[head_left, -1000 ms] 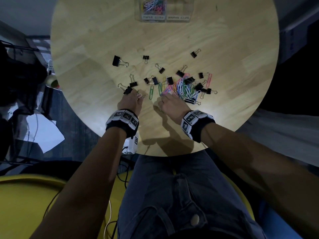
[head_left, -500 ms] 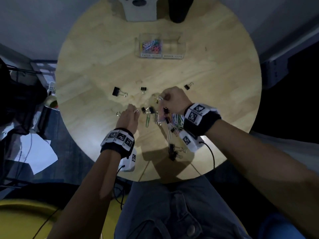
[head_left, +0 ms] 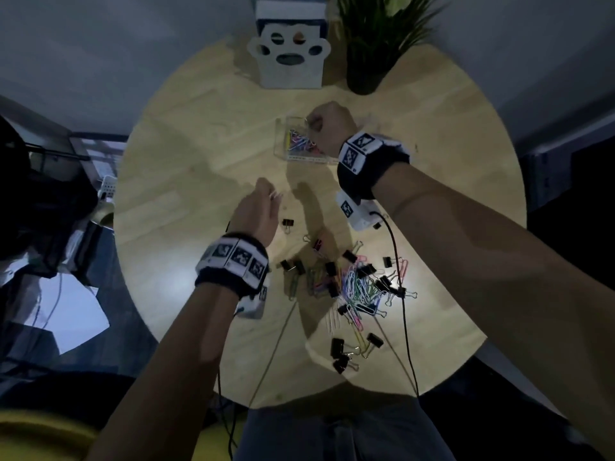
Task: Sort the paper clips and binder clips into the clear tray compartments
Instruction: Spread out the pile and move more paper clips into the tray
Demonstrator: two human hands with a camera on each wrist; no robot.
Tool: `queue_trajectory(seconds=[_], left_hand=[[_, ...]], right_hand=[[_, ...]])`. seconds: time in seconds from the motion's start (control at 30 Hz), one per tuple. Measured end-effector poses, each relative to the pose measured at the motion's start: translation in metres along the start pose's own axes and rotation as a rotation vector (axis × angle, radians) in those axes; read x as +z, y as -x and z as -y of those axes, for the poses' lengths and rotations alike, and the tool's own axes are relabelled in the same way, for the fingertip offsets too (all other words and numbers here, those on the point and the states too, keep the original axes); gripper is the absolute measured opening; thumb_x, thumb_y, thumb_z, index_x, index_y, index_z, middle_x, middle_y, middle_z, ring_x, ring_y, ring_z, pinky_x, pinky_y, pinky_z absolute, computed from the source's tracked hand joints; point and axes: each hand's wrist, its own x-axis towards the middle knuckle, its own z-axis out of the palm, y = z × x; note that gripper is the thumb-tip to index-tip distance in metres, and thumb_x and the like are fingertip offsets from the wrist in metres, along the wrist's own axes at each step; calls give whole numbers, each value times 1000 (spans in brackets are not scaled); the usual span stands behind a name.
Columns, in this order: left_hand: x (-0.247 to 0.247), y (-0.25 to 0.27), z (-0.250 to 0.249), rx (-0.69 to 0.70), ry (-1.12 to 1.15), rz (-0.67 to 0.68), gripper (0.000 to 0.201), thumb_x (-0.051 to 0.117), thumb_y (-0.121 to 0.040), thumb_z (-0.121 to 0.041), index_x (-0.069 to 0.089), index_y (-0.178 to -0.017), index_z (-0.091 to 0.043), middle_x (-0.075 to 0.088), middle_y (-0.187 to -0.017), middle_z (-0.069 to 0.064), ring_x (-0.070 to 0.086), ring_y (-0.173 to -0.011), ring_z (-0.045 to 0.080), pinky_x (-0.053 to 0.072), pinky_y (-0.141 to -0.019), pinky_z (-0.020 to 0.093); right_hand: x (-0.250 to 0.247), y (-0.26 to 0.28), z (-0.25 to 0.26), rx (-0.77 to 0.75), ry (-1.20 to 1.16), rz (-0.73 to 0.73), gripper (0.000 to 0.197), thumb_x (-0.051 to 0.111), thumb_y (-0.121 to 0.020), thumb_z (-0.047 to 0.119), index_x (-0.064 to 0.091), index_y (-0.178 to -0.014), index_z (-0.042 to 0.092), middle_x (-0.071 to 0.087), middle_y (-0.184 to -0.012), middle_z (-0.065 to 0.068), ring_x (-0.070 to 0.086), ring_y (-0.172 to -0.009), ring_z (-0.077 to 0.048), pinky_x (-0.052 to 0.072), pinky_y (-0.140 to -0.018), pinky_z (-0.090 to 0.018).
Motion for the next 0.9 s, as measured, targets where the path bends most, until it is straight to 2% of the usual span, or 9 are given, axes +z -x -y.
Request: queue_trajectory(seconds=[0.13, 0.2, 0.3, 0.43, 0.5, 0.63, 0.7, 0.77, 0.9], left_hand=[[-14, -52, -26, 63, -23, -59, 23, 35, -98, -18, 39, -110, 1, 55, -84, 16, 55, -77, 33, 34, -60, 35], [-16, -78, -40, 91, -115, -51, 23, 36, -97, -13, 39, -114, 2, 60, -98, 24, 57, -90, 39, 38, -65, 42], [-11, -106, -57, 96, -267, 5, 27, 41, -94, -5, 40, -120, 2, 52, -118, 27, 51, -107, 40, 42, -82, 48], [-5, -123, -62, 111, -364, 89, 42, 51, -89, -3, 37, -129, 2, 40, -132, 26, 46, -114, 43, 40, -98, 49], [-6, -121, -57, 133, -330, 66, 45, 50, -88, 4, 38, -131, 0, 37, -136, 24, 46, -116, 43, 39, -100, 48], [-11, -99, -48, 201, -221, -37, 49, 42, -86, 12, 42, -132, -3, 34, -144, 17, 44, -124, 37, 37, -105, 43], [-12, -77, -38, 214, -119, -108, 44, 42, -84, 10, 49, -125, -4, 42, -137, 17, 49, -118, 34, 40, -101, 38], [-6, -46, -24, 220, -20, -169, 31, 46, -82, 4, 55, -110, -6, 51, -119, 18, 56, -100, 34, 45, -88, 39], [27, 24, 1, 131, -20, -56, 11, 51, -88, -11, 56, -97, -9, 59, -95, 11, 60, -77, 26, 52, -72, 41]], right_hand=[[-1, 8, -11, 23, -123, -89, 35, 42, -94, -1, 54, -127, -1, 57, -131, -19, 54, -120, -29, 43, -104, -31], [-3, 22, -25, 53, -272, -211, 36, 41, -92, -4, 55, -124, -1, 62, -125, -19, 58, -114, -29, 47, -100, -33], [3, 49, -52, 115, -428, -296, 34, 39, -86, -8, 63, -110, -3, 68, -106, -22, 64, -97, -35, 54, -88, -43], [22, 83, -84, 233, -488, -200, 27, 46, -83, -11, 67, -94, 3, 62, -82, -11, 57, -73, -22, 52, -65, -28], [31, 100, -91, 180, -372, -128, 25, 48, -80, -9, 66, -93, 2, 65, -84, -10, 58, -75, -20, 50, -71, -31], [48, 128, -87, -17, -99, -13, 24, 50, -83, -1, 66, -100, 3, 70, -97, -16, 66, -89, -30, 55, -80, -39], [56, 133, -79, -142, 131, 90, 25, 48, -86, 0, 63, -106, 2, 63, -110, -16, 59, -103, -33, 52, -81, -41], [61, 135, -72, -238, 327, 215, 33, 45, -87, -2, 58, -117, 4, 53, -127, -13, 46, -120, -30, 48, -87, -40], [66, 135, -74, -347, 526, 274, 40, 47, -88, 0, 53, -126, 9, 42, -140, -10, 36, -129, -28, 39, -100, -39]])
